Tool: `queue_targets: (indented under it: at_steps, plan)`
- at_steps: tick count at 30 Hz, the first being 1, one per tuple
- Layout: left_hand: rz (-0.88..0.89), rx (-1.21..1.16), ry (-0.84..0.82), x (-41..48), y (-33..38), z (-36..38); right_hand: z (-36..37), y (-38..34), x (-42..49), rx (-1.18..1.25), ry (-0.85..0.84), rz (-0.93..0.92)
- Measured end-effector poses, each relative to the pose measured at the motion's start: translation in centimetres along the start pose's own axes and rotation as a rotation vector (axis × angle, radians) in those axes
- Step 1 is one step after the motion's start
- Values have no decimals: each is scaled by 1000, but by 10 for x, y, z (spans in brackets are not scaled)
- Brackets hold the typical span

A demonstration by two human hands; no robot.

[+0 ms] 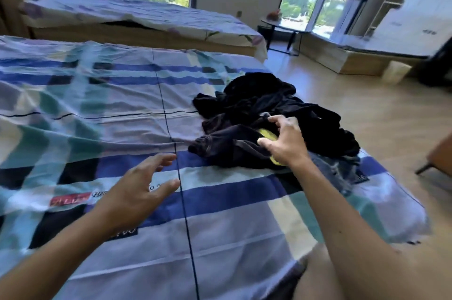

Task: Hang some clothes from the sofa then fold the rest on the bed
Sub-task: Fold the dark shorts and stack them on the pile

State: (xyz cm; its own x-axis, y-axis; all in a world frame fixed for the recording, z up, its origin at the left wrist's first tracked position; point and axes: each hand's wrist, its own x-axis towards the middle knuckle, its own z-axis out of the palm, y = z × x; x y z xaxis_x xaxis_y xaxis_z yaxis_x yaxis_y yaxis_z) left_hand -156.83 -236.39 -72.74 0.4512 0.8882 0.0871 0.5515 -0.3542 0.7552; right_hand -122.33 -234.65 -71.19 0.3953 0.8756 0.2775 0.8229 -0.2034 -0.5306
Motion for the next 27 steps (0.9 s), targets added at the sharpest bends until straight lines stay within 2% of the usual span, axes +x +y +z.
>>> queue_targets:
  at_steps: [3,5,8,13,16,21,27]
  plan:
    - [-7,13,-16,0,2,2,19,-5,0,-87,-306,-95]
    - [-23,17,-29,-2,3,3,38,-16,2,-220,-397,-145]
    - [-18,65,-41,-7,-2,6,64,-26,2,-405,-386,-122]
    - [-28,137,-69,-14,-6,4,85,-42,-4,-511,-251,-157]
    - [-52,133,-53,-13,-10,1,81,-50,-7,-407,-147,-201]
    - [-105,103,-32,-8,-8,-2,59,-64,-13,-53,-13,-323]
    - [-123,81,23,-5,-9,2,39,-94,-46,306,-168,-489]
